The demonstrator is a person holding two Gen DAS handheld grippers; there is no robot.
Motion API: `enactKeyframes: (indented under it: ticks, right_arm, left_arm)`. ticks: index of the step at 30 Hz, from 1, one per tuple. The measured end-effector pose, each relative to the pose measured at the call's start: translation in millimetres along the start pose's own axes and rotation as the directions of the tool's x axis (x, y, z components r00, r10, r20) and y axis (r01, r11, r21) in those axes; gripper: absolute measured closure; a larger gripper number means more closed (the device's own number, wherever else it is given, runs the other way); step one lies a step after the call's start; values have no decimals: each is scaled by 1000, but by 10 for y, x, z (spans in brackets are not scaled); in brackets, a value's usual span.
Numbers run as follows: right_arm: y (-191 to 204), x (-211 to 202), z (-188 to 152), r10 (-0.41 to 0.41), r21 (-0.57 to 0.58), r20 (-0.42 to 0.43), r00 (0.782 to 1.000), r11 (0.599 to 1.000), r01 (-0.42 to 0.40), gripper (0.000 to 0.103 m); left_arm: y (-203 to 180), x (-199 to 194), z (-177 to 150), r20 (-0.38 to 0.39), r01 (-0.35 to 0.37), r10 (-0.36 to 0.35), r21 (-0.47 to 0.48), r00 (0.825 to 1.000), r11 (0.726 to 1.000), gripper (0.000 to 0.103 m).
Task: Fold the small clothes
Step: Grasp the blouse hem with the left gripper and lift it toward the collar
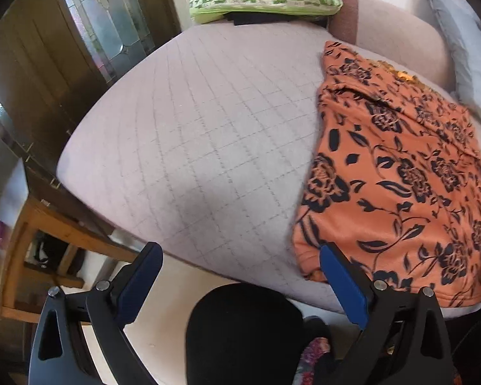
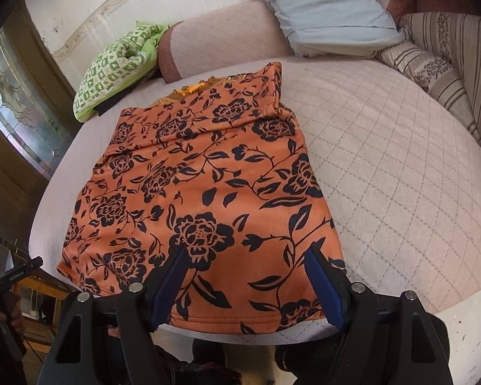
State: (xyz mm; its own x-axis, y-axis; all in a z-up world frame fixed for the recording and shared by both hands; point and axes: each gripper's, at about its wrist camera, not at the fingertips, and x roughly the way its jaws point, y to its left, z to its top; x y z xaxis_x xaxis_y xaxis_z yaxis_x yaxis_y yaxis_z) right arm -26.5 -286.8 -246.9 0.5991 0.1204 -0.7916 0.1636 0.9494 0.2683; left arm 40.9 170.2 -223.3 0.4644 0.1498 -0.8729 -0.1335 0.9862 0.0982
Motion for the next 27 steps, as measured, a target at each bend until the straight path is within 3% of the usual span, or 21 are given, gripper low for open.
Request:
enactKeyframes:
  ticks: [4,12,14,16,18,24,27]
  right_arm:
    - [80,-4,-1,-6,-28,-3,1000,1000,6,26]
    - [34,76,-11,-6,15,-49,999,1000,7,25]
    - [18,67,-7,-9,20,-47,999,1000,10,25]
    - [11,52,5,-16,23,-43,999,1000,17,25]
    - [8,42,16,-13,30,-43,999,999,15,26]
    - [-14,17,27,-24,33,-37,999,999,25,26]
    - [-64,16,38,-15,57,-39,999,998,17,25]
  left_arm:
    - [-143,25,7,4,24,-24,35,1000,999,5]
    - [-298,302,-31,-47,176,-173,75,984,981,6]
    - [-303,377,-55,-68,205,-200,74,977,976,17]
    - [-307,457,-81,-98,228,-220,77,970,971,47]
    - [-275,550,-135,-151,229,-214,90,965,969,57]
    - [27,554,-208,-206,179,-160,77,965,981,57]
    - [96,412,-182,-172,173,-155,91,973,981,57]
